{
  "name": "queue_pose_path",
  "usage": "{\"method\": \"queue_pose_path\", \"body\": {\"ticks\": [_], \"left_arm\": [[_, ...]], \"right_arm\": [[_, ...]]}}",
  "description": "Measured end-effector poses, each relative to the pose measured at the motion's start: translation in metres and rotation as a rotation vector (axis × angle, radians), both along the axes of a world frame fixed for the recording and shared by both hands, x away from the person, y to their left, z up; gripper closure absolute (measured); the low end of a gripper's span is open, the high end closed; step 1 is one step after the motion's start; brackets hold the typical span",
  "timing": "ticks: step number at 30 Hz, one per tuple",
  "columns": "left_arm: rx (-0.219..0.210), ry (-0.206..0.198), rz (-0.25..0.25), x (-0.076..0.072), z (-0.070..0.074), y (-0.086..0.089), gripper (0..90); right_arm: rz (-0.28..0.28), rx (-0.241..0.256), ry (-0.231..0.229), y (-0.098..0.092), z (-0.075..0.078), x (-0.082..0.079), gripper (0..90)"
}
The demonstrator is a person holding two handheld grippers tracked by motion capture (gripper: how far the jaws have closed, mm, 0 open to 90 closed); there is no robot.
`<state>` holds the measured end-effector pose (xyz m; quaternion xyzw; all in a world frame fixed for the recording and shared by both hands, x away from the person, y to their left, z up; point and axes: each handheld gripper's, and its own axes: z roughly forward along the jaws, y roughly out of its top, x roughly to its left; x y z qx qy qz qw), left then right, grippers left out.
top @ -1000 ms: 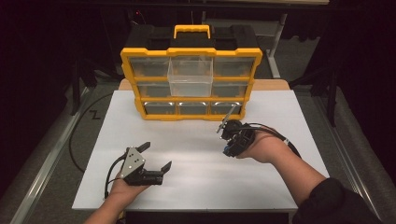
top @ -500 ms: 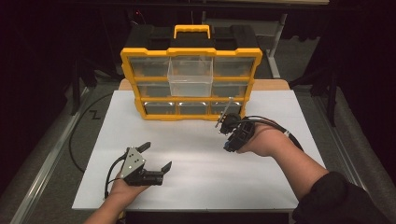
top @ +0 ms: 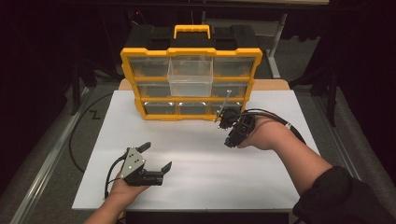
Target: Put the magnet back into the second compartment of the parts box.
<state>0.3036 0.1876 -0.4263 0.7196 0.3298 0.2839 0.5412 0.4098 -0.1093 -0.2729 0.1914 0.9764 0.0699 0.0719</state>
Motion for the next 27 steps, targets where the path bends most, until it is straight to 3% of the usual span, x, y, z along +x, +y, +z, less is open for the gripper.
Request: {"method": "queue_pose_path", "body": {"ticks": [27], "left_arm": [[-0.003,0.001,0.001,0.0,0.0,0.0,2.3]], "right_arm": [[0.019,-0.024,0.008,0.008,0.043,0.003,65.0]]}}
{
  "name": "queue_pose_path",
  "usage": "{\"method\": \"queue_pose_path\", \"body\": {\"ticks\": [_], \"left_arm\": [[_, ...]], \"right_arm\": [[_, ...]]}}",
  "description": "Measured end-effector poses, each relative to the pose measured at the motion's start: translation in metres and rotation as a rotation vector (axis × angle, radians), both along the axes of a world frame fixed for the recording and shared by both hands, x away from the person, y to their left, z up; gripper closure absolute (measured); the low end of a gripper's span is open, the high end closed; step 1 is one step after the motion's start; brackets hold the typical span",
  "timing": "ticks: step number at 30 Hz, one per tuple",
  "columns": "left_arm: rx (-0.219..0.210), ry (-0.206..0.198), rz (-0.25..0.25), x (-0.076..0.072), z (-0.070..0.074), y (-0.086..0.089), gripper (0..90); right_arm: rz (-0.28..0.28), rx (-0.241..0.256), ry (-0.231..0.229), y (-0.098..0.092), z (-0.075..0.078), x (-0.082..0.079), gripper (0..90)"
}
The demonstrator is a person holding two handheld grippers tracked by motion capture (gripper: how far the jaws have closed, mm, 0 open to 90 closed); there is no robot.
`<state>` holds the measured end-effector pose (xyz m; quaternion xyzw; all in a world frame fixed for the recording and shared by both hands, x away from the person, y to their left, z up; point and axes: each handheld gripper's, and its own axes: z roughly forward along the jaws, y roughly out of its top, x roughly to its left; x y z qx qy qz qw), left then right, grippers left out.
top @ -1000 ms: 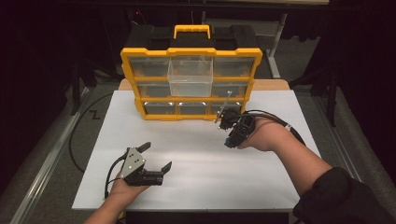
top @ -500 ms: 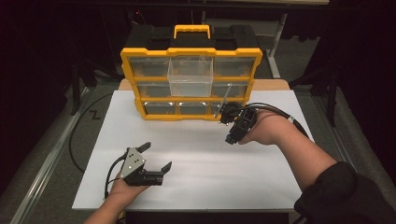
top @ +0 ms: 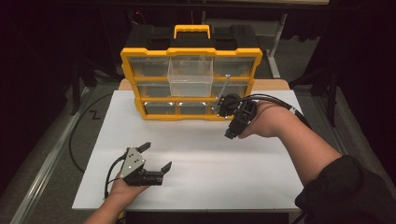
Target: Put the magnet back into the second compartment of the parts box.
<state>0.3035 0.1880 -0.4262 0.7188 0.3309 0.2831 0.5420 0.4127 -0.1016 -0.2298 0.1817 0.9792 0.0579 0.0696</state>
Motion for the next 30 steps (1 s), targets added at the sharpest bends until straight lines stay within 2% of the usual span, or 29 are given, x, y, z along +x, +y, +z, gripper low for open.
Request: {"method": "queue_pose_path", "body": {"ticks": [9,18,30], "left_arm": [[-0.005,0.0,0.002,0.0,0.0,0.0,2.3],[-0.005,0.001,0.001,0.0,0.0,0.0,2.3],[-0.004,0.002,0.002,0.0,0.0,0.0,2.3]], "right_arm": [[-0.003,-0.011,-0.013,0.004,0.012,0.003,65.0],[0.009,-0.009,-0.041,0.01,0.03,0.003,65.0],[0.029,-0.035,-0.043,0.014,0.044,0.004,65.0]]}}
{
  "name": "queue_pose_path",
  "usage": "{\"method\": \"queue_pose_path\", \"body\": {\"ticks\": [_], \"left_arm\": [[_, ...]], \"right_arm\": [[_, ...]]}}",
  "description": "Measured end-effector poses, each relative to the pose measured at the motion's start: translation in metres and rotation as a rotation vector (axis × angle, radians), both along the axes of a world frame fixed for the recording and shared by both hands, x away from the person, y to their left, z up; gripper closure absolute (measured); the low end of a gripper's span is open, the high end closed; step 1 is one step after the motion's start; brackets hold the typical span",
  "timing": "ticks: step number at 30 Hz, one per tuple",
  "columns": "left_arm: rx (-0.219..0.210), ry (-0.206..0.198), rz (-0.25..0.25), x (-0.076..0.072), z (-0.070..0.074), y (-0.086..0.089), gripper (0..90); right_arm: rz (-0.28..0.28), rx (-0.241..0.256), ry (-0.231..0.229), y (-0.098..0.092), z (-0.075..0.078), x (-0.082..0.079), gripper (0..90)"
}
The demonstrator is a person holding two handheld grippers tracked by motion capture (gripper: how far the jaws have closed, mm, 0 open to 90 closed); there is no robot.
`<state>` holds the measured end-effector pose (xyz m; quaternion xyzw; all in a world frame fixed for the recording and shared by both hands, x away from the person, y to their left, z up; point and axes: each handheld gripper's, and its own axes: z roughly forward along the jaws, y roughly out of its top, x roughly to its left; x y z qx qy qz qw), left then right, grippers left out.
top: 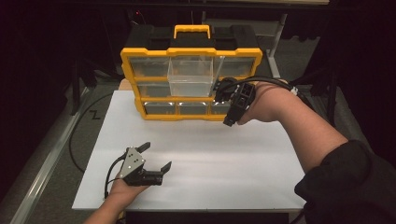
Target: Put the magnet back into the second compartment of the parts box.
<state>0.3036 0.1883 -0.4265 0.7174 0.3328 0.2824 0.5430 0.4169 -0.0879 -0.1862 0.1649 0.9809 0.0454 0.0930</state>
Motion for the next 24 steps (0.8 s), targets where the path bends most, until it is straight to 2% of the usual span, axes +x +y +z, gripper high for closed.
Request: {"method": "queue_pose_path", "body": {"ticks": [24], "left_arm": [[0.004,0.001,-0.004,0.0,0.0,0.0,2.3]], "right_arm": [[-0.019,0.01,0.009,0.008,0.035,0.014,65.1]]}}
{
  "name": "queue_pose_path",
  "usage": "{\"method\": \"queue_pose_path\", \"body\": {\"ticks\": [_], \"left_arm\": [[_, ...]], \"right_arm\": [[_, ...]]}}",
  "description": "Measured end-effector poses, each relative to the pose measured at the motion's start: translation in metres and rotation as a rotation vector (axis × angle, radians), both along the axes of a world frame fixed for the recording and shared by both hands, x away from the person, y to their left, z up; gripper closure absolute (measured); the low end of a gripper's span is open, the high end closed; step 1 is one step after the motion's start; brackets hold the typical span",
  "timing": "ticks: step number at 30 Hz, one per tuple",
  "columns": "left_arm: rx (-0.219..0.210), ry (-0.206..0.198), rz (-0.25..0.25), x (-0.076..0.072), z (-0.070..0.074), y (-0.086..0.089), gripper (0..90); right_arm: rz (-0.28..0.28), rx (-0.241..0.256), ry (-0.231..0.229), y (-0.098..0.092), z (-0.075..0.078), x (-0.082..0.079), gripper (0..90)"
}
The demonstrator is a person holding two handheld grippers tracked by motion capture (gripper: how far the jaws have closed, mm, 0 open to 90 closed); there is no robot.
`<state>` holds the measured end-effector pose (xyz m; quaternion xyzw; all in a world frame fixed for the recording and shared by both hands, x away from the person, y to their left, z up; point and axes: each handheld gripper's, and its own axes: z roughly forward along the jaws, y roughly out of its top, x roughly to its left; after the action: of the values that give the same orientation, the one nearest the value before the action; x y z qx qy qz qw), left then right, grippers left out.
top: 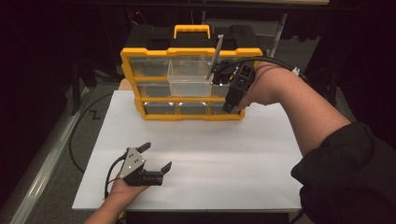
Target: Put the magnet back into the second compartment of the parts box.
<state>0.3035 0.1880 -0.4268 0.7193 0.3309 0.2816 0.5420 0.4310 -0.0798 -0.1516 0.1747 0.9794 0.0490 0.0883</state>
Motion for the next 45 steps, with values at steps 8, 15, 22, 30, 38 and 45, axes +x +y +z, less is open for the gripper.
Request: {"method": "queue_pose_path", "body": {"ticks": [8,15,22,30,38,45], "left_arm": [[-0.004,0.002,0.001,0.0,0.0,0.001,2.3],[-0.006,0.004,0.0,0.0,0.0,0.001,2.3],[-0.011,0.004,0.001,0.0,0.0,0.002,2.3],[-0.01,0.009,0.0,0.0,0.0,0.002,2.3],[-0.014,0.008,0.003,0.001,0.0,0.002,2.4],[-0.015,0.006,0.005,0.001,0.0,0.003,2.4]], "right_arm": [[0.003,0.004,-0.008,0.008,0.013,0.007,65.1],[0.014,-0.006,-0.022,0.017,0.027,0.013,65.1],[0.012,-0.006,-0.034,0.025,0.038,0.019,65.1],[0.018,-0.012,-0.035,0.028,0.041,0.024,65.1],[0.013,-0.008,-0.038,0.031,0.045,0.031,65.1],[0.007,-0.006,-0.056,0.033,0.047,0.036,65.1]]}}
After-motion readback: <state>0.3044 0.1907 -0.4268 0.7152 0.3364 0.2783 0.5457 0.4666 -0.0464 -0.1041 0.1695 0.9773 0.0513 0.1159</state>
